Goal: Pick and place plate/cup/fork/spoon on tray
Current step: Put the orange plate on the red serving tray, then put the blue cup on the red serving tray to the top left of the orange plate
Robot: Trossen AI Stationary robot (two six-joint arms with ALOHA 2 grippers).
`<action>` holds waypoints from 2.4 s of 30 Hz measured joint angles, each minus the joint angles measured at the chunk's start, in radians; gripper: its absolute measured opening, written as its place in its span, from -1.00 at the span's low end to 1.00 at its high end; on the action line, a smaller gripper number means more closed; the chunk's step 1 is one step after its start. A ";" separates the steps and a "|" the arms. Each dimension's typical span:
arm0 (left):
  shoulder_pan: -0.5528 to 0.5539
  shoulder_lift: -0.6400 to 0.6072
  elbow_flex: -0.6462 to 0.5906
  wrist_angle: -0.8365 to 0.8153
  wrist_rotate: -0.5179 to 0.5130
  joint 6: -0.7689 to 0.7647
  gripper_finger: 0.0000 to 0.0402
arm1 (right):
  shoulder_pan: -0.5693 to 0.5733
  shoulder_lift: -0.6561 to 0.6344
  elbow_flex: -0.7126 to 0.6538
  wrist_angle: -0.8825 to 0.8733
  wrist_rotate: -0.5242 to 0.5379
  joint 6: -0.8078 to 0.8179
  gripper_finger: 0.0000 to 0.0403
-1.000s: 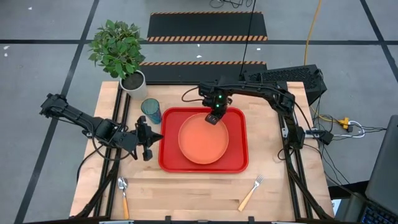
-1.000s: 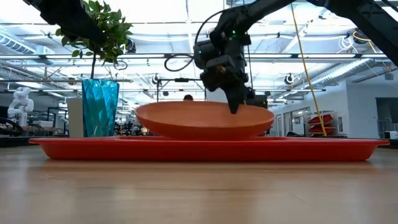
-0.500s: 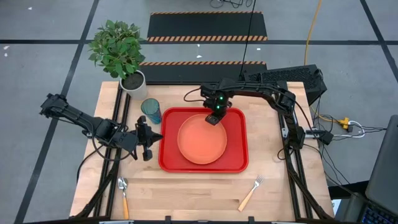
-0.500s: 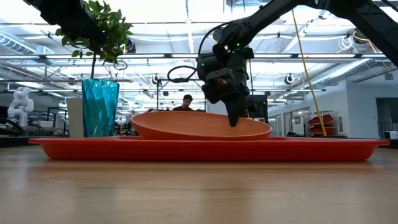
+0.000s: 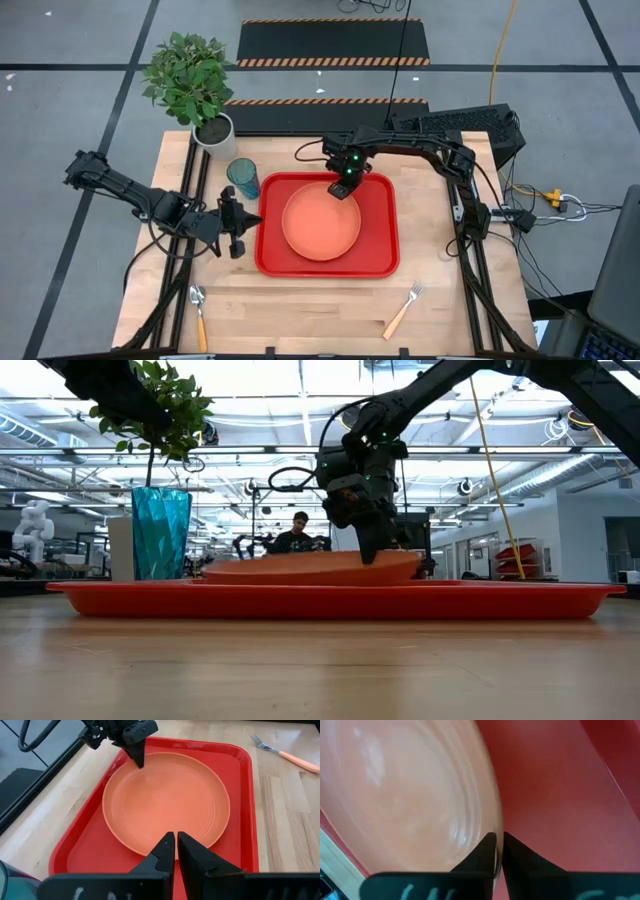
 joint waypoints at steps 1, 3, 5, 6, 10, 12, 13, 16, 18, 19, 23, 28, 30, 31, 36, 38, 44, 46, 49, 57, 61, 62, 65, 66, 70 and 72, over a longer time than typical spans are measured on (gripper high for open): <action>0.000 0.000 0.000 0.000 0.000 0.000 -0.87 | 0.000 0.000 0.000 -0.001 0.000 0.001 -0.87; 0.000 0.000 0.000 0.000 0.000 0.000 -0.87 | 0.000 0.000 0.000 -0.001 0.000 0.001 -0.83; 0.000 0.000 0.000 0.000 0.000 0.000 -0.87 | 0.000 0.000 0.000 -0.001 0.002 0.009 -0.78; 0.000 0.000 0.000 0.000 0.000 0.000 -0.87 | 0.000 0.000 0.000 -0.002 0.003 0.013 -0.76; 0.000 0.000 0.000 0.000 0.000 -0.001 -0.87 | 0.001 0.000 0.000 -0.003 0.003 0.019 -0.68; 0.000 0.000 0.000 0.000 0.000 -0.003 -0.87 | 0.003 0.000 0.000 -0.005 0.003 0.020 -0.66; 0.000 0.000 0.000 0.000 0.000 -0.003 -0.87 | 0.006 0.000 0.000 -0.006 0.003 0.019 -0.65; 0.000 0.000 0.000 -0.001 0.000 -0.003 -0.87 | 0.015 0.000 0.000 -0.007 0.004 0.019 -0.64; 0.000 0.000 0.000 -0.001 0.001 -0.003 -0.87 | 0.023 0.000 0.000 -0.010 0.006 0.018 -0.64; 0.000 0.000 0.000 -0.001 0.001 -0.003 -0.87 | 0.027 0.000 0.000 -0.013 0.006 0.017 -0.64; 0.000 0.000 0.000 -0.002 0.001 -0.008 -0.87 | 0.046 0.000 0.000 -0.038 0.053 0.000 -0.64; 0.000 0.001 0.000 -0.002 0.002 -0.011 -0.87 | 0.055 0.000 0.000 -0.141 0.116 -0.028 -0.64; 0.000 0.001 0.000 -0.003 0.002 -0.012 -0.87 | 0.053 0.000 0.000 -0.166 0.140 -0.030 -0.64; 0.000 0.001 0.000 -0.003 0.002 -0.014 -0.87 | 0.053 0.000 0.000 -0.175 0.148 -0.032 -0.64; 0.000 0.001 0.000 -0.005 0.002 -0.019 -0.87 | 0.053 -0.057 -0.001 -0.167 0.221 -0.036 -0.64; 0.000 0.001 0.000 -0.006 0.002 -0.020 -0.87 | 0.054 -0.095 -0.001 -0.167 0.262 -0.028 -0.64; 0.000 0.002 0.000 -0.009 0.002 -0.027 -0.87 | 0.080 -0.265 -0.001 -0.158 0.402 0.052 -0.64; 0.000 0.002 0.000 -0.008 0.002 -0.027 -0.87 | 0.123 -0.330 -0.003 -0.136 0.503 0.089 -0.64; 0.000 0.003 0.000 -0.008 0.001 -0.035 -0.87 | 0.217 -0.434 -0.052 -0.031 0.674 0.115 -0.64; 0.000 0.003 -0.022 0.002 -0.060 -0.039 -0.87 | 0.437 -0.695 -0.462 0.589 0.885 0.103 -0.64; 0.000 0.003 -0.022 0.038 -0.105 -0.022 -0.87 | 0.465 -0.789 -0.717 0.975 0.791 0.067 -0.64; 0.000 0.003 -0.022 0.042 -0.131 -0.021 -0.87 | 0.468 -0.810 -0.774 1.059 0.761 0.056 -0.64; 0.001 0.003 -0.022 0.023 -0.208 -0.069 -0.87 | 0.474 -0.861 -0.916 1.251 0.728 0.027 -0.64; 0.002 0.003 -0.022 0.010 -0.217 -0.072 -0.87 | 0.476 -0.878 -0.954 1.297 0.728 0.010 -0.64; 0.011 -0.005 -0.004 -0.054 -0.198 -0.029 -0.87 | 0.477 -0.933 -1.050 1.400 0.728 -0.072 -0.64; 0.030 -0.005 0.042 -0.107 -0.153 -0.038 -0.87 | 0.477 -0.953 -1.079 1.422 0.730 -0.107 -0.64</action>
